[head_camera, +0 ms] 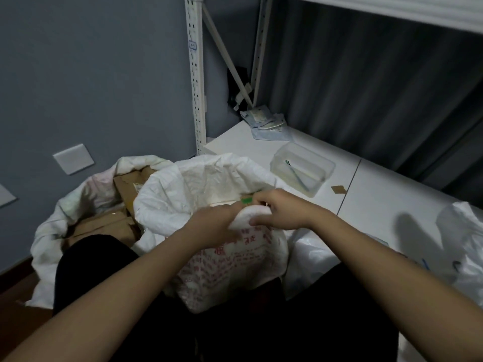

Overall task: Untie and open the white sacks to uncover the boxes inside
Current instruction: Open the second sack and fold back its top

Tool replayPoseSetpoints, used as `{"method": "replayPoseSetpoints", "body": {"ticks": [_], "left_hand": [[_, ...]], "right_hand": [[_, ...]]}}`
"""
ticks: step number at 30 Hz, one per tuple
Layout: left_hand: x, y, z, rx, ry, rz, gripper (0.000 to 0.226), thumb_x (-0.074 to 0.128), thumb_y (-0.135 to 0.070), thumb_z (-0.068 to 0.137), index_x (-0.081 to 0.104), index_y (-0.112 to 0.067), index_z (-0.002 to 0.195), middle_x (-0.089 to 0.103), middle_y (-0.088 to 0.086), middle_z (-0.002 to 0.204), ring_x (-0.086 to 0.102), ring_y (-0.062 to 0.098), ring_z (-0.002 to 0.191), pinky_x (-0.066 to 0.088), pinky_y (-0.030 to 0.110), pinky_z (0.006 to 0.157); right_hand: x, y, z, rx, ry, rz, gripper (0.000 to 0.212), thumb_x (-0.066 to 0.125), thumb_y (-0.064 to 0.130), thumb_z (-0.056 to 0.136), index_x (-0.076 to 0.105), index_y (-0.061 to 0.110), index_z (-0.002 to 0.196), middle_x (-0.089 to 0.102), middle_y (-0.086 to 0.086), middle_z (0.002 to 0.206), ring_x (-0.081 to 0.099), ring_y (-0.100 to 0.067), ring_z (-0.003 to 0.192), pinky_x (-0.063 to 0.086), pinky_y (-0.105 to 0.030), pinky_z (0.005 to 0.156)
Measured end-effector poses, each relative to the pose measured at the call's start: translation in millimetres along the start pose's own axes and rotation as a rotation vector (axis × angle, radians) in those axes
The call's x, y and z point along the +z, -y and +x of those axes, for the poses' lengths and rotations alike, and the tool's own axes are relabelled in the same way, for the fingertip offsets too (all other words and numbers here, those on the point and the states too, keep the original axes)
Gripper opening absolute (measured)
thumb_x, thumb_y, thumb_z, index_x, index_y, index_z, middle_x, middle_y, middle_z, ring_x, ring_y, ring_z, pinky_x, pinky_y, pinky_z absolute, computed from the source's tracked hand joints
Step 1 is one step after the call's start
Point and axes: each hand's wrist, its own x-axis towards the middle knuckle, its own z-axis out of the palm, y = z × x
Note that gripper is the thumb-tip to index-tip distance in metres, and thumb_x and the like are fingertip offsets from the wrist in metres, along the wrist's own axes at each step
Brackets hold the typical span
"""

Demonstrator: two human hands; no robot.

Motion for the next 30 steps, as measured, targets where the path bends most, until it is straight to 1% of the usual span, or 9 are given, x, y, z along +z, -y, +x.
{"method": "replayPoseSetpoints", "body": {"ticks": [5, 8, 12, 15, 17, 21, 24, 27, 30], "left_hand": [[-5.8, 30.1, 30.1, 0.221, -0.38, 0.335, 0.021, 0.067, -0.02, 0.078, 0.063, -0.019, 0.099, 0.069, 0.001, 0.077, 0.067, 0.025, 0.063, 0.039, 0.025, 0.049], [4.9, 19.5, 34.6, 0.243, -0.114, 0.102, 0.046, 0.061, -0.038, 0.086, 0.05, -0.029, 0.13, 0.067, 0.0, 0.105, 0.064, 0.022, 0.09, 0.038, 0.028, 0.067], [6.0, 15.9, 39.4, 0.011, 0.255, -0.312, 0.053, 0.063, -0.042, 0.087, 0.046, -0.024, 0.134, 0.056, -0.006, 0.116, 0.052, 0.012, 0.101, 0.036, 0.021, 0.077], [18.8, 18.0, 45.4, 0.13, 0.042, 0.209, 0.033, 0.051, -0.024, 0.092, 0.055, -0.016, 0.123, 0.063, 0.005, 0.109, 0.062, 0.021, 0.094, 0.042, 0.028, 0.068], [32.5, 15.4, 43.9, 0.253, -0.202, 0.499, 0.02, 0.056, -0.014, 0.076, 0.068, -0.013, 0.092, 0.063, 0.004, 0.072, 0.061, 0.02, 0.056, 0.036, 0.023, 0.044], [50.3, 21.7, 41.8, 0.415, -0.461, 0.539, 0.012, 0.055, -0.015, 0.076, 0.067, -0.014, 0.075, 0.052, 0.0, 0.052, 0.049, 0.017, 0.035, 0.033, 0.019, 0.035], [46.1, 32.8, 37.6, 0.259, -0.112, 0.261, 0.051, 0.068, -0.044, 0.08, 0.056, -0.014, 0.119, 0.067, 0.004, 0.091, 0.066, 0.024, 0.073, 0.048, 0.03, 0.06], [31.8, 38.6, 38.4, -0.069, 0.391, -0.121, 0.061, 0.055, -0.064, 0.082, 0.05, -0.022, 0.127, 0.06, -0.002, 0.119, 0.057, 0.018, 0.106, 0.044, 0.031, 0.087], [35.9, 41.2, 37.9, 0.04, 0.303, 0.145, 0.038, 0.046, -0.045, 0.096, 0.056, -0.019, 0.121, 0.062, 0.002, 0.117, 0.058, 0.019, 0.106, 0.046, 0.032, 0.087]], "right_hand": [[-10.3, -9.2, 6.7, 0.166, 0.24, 0.124, 0.034, 0.065, 0.032, 0.088, 0.052, 0.025, 0.119, 0.055, 0.012, 0.111, 0.051, -0.009, 0.105, 0.038, -0.023, 0.083], [-5.5, -16.6, 6.8, 0.149, 0.294, -0.183, 0.041, 0.047, 0.027, 0.098, 0.045, 0.021, 0.138, 0.055, -0.001, 0.131, 0.051, -0.02, 0.121, 0.039, -0.026, 0.091], [15.1, -37.0, 1.2, 0.009, 0.025, -0.524, 0.055, 0.041, 0.02, 0.094, 0.03, 0.029, 0.147, 0.063, -0.009, 0.117, 0.06, -0.028, 0.098, 0.045, -0.033, 0.074], [32.1, -45.7, -1.3, -0.005, -0.013, -0.693, 0.07, 0.045, 0.018, 0.092, 0.012, 0.023, 0.153, 0.055, -0.01, 0.12, 0.058, -0.029, 0.099, 0.037, -0.033, 0.072], [40.3, -47.1, -1.2, 0.001, 0.032, -0.717, 0.077, 0.048, 0.03, 0.093, 0.003, 0.019, 0.153, 0.05, -0.01, 0.126, 0.053, -0.029, 0.104, 0.038, -0.036, 0.08], [54.4, -45.4, 4.1, -0.028, -0.007, -0.271, 0.067, 0.047, 0.048, 0.095, 0.027, 0.012, 0.148, 0.05, -0.01, 0.134, 0.05, -0.025, 0.116, 0.037, -0.034, 0.094], [64.8, -45.9, 14.0, -0.107, -0.013, -0.278, 0.038, 0.044, 0.022, 0.099, 0.043, 0.005, 0.133, 0.061, -0.018, 0.115, 0.062, -0.031, 0.095, 0.049, -0.037, 0.074], [67.2, -48.1, 16.7, -0.175, -0.156, -0.618, 0.022, 0.038, 0.013, 0.08, 0.045, 0.011, 0.101, 0.061, -0.009, 0.077, 0.056, -0.023, 0.057, 0.029, -0.025, 0.045], [88.4, -42.1, 11.6, -0.103, -0.298, -0.76, 0.026, 0.039, 0.025, 0.078, 0.044, 0.014, 0.101, 0.06, -0.008, 0.08, 0.054, -0.023, 0.059, 0.035, -0.028, 0.047]]}}
